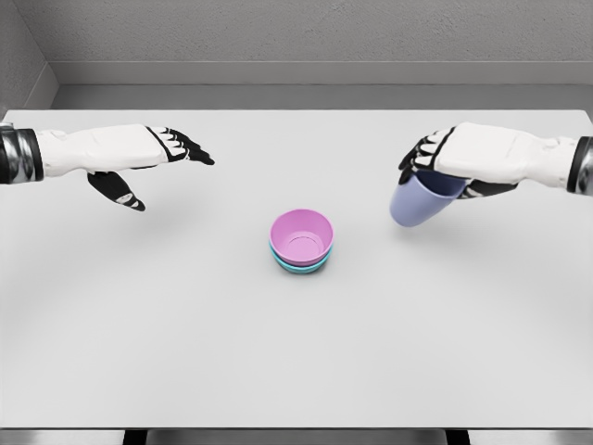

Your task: Stacking bowl and cup with both arms

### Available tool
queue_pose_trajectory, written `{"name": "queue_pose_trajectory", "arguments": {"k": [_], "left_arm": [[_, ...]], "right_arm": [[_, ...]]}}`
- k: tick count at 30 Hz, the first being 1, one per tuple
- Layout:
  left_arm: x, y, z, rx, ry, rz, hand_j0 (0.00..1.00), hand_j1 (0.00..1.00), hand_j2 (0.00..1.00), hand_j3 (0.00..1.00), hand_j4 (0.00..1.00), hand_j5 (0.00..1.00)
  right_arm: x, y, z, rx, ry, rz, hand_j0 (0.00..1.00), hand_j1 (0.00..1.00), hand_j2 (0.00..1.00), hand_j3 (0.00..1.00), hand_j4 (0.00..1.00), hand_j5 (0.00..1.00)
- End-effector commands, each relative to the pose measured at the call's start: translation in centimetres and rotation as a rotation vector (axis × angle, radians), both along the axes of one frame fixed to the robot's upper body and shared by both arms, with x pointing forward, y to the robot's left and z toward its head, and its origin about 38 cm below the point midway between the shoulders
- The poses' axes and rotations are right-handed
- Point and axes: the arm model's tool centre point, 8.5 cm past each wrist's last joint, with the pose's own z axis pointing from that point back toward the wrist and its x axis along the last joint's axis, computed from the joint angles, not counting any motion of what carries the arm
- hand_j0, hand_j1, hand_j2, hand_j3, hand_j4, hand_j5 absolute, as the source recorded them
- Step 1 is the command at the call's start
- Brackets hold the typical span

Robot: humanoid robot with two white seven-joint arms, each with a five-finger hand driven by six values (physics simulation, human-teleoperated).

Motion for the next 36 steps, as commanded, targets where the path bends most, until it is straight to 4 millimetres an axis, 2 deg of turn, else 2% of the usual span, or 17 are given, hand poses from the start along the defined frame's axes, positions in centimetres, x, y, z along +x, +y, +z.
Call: {"name": "queue_pose_trajectory", "arguments": {"k": [1,13,18,23,27,30,36], "left_arm": [[0.0,0.1,0.1,-0.006,0.002,0.004,1.0,1.0,1.0,1.0,1.0,1.0],[0.0,0.1,0.1,-0.006,0.002,0.004,1.0,1.0,1.0,1.0,1.0,1.0],[0.0,0.1,0.1,-0.006,0.002,0.004,1.0,1.0,1.0,1.0,1.0,1.0],[0.0,0.1,0.1,-0.006,0.002,0.004,1.0,1.0,1.0,1.0,1.0,1.0],[0.0,0.1,0.1,-0.006,0.002,0.004,1.0,1.0,1.0,1.0,1.0,1.0],[0.0,0.1,0.1,-0.006,0.002,0.004,1.0,1.0,1.0,1.0,1.0,1.0],[0.0,0.1,0.1,-0.004,0.002,0.005,1.0,1.0,1.0,1.0,1.0,1.0]], "right_arm": [[-0.1,0.6,0.1,0.012,-0.002,0.014,0.63,0.63,0.63,0.63,0.63,0.63],[-1.0,5.3,1.2,0.024,-0.044,0.148,0.65,0.65,0.65,0.65,0.65,0.65],[-1.1,5.7,2.3,0.022,-0.071,0.164,0.67,0.67,0.67,0.67,0.67,0.67],[-1.8,7.0,3.0,0.023,-0.098,0.21,0.67,0.67,0.67,0.67,0.67,0.67],[-2.0,8.5,2.5,0.027,-0.085,0.247,0.67,0.67,0.67,0.67,0.67,0.67],[-2.1,8.8,2.4,0.027,-0.083,0.256,0.67,0.67,0.67,0.67,0.67,0.67],[-2.1,9.5,3.3,0.034,-0.106,0.273,0.67,0.67,0.67,0.67,0.67,0.67]]}}
